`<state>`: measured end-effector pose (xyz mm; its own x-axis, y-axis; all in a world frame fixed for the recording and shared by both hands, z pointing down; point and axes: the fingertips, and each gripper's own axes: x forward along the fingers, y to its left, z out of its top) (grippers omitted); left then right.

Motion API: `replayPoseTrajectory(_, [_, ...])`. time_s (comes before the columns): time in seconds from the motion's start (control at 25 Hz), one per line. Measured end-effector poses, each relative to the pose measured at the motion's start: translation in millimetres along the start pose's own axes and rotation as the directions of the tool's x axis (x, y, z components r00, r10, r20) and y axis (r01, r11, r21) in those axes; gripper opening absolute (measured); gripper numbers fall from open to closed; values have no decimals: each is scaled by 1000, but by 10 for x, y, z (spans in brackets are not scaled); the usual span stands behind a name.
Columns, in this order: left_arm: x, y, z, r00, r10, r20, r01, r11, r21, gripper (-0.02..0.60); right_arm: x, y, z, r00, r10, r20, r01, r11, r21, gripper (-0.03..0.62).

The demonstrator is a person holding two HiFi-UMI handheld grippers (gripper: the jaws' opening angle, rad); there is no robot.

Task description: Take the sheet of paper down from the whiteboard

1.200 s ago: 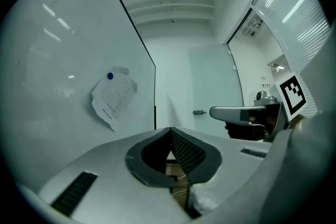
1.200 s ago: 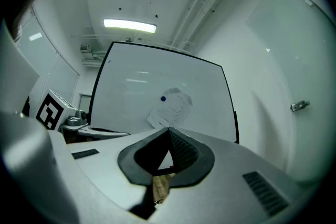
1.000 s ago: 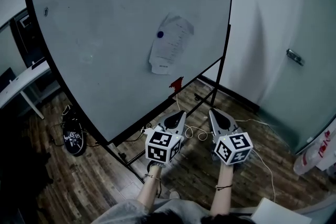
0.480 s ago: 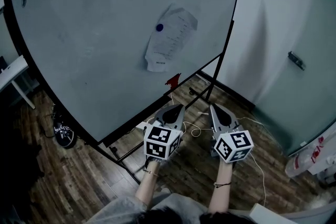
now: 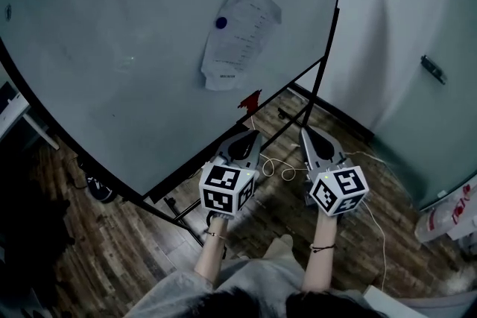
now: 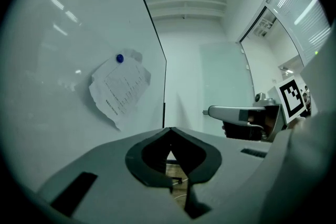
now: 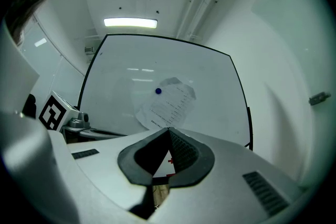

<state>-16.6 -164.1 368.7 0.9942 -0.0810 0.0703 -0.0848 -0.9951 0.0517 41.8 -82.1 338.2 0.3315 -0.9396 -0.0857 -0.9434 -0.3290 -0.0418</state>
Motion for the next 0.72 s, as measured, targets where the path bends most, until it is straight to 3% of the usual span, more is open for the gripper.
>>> replayPoseTrajectory(0.4, [310, 351, 109, 991, 130, 13, -130, 991, -25, 5, 615, -226, 76, 987, 161, 5, -161, 987, 4, -1])
replayPoseTrajectory(0.72, [591, 479, 93, 970, 243, 2, -243, 970, -3, 5, 968, -405, 36, 963, 270, -8, -270, 963, 13, 0])
